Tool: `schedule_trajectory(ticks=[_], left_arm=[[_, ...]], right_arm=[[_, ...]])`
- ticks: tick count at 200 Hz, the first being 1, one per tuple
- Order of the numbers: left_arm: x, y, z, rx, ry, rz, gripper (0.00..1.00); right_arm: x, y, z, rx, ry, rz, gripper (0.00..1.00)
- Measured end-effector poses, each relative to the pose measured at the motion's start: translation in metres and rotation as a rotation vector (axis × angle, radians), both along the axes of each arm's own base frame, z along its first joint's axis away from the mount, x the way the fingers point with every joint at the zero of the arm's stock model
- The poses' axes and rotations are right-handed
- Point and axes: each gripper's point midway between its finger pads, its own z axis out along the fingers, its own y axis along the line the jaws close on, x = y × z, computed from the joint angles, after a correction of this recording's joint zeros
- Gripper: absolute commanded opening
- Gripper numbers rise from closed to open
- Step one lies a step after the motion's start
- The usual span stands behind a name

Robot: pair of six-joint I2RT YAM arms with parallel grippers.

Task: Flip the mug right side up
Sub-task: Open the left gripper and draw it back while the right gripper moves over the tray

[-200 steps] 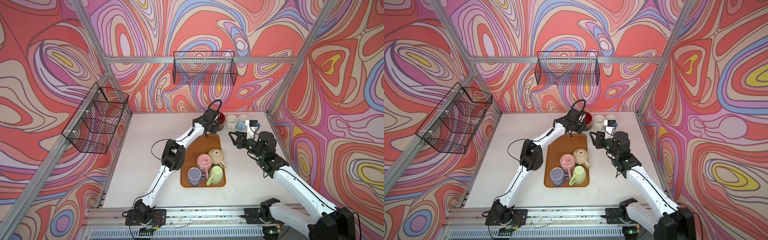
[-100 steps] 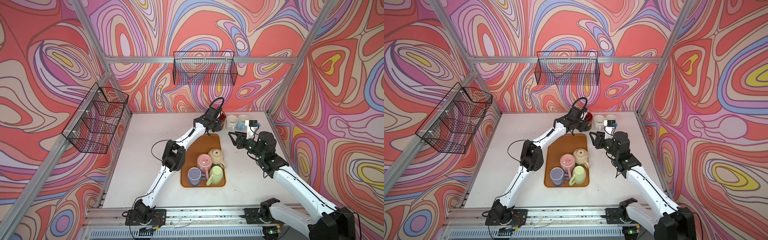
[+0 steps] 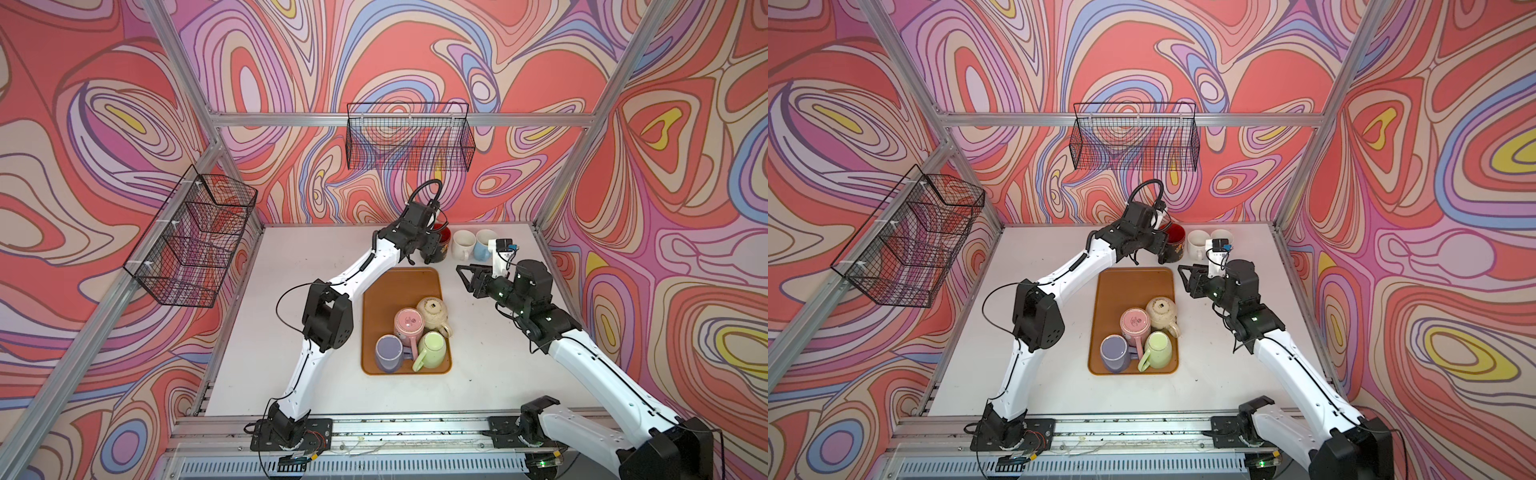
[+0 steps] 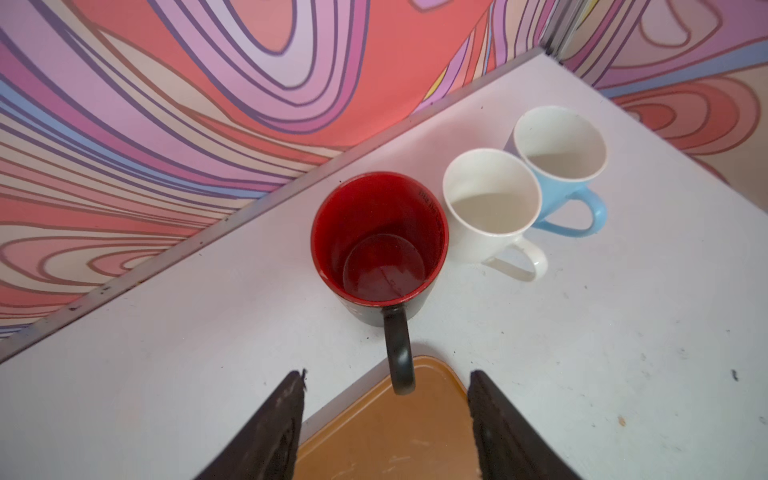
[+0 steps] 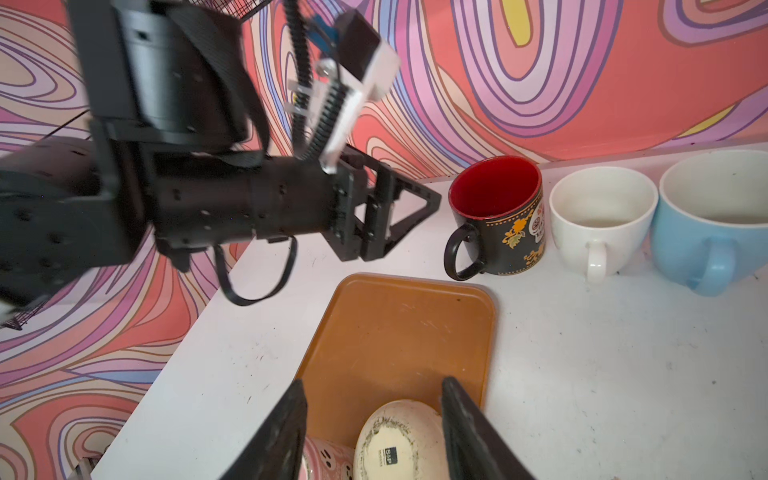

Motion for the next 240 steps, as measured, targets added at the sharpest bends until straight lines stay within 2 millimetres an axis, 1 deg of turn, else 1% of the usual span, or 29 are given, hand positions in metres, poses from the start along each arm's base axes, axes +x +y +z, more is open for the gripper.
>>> schedule_trajectory(ticks=[15,26,47,61,72,104,124,144,161,193,210,240], left_arm=[[-0.010,0.008,0.028,-0.034,-0.035,0.004,0.70],[-0.018,0.014,0.044,-0.056,-0.053,0.008,0.71],[-0.033,0.025,0.064,-0.091,-0.069,0.018,0.73],[-0.044,0.033,0.069,-0.107,-0.063,0.029,0.75],[-0.052,0.039,0.069,-0.115,-0.053,0.036,0.77],[-0.078,0.056,0.067,-0.139,-0.017,0.059,0.81],[-0.096,0.064,0.070,-0.157,-0.003,0.063,0.84],[-0.116,0.071,0.079,-0.179,-0.003,0.059,0.86],[-0.132,0.074,0.090,-0.202,-0.015,0.050,0.88],[-0.161,0.083,0.108,-0.236,-0.038,0.037,0.89],[-0.175,0.089,0.113,-0.249,-0.046,0.031,0.90],[-0.196,0.104,0.117,-0.258,-0.047,0.030,0.91]], right_arm=[[-0.003,-0.001,0.001,-0.017,0.019,0.001,0.54],[-0.005,-0.002,0.001,-0.032,0.035,0.001,0.54],[-0.010,-0.005,0.001,-0.068,0.064,0.005,0.53],[-0.013,-0.007,-0.001,-0.092,0.084,0.006,0.53],[-0.017,-0.008,-0.005,-0.112,0.105,0.008,0.53],[-0.030,-0.009,-0.029,-0.170,0.196,0.023,0.53],[-0.039,-0.005,-0.043,-0.211,0.244,0.042,0.53],[-0.046,0.002,-0.062,-0.270,0.302,0.067,0.53],[-0.051,0.006,-0.080,-0.324,0.353,0.084,0.53],[-0.056,0.007,-0.106,-0.402,0.430,0.097,0.53],[-0.056,0.009,-0.116,-0.429,0.453,0.106,0.53],[-0.060,0.019,-0.137,-0.481,0.499,0.149,0.54]])
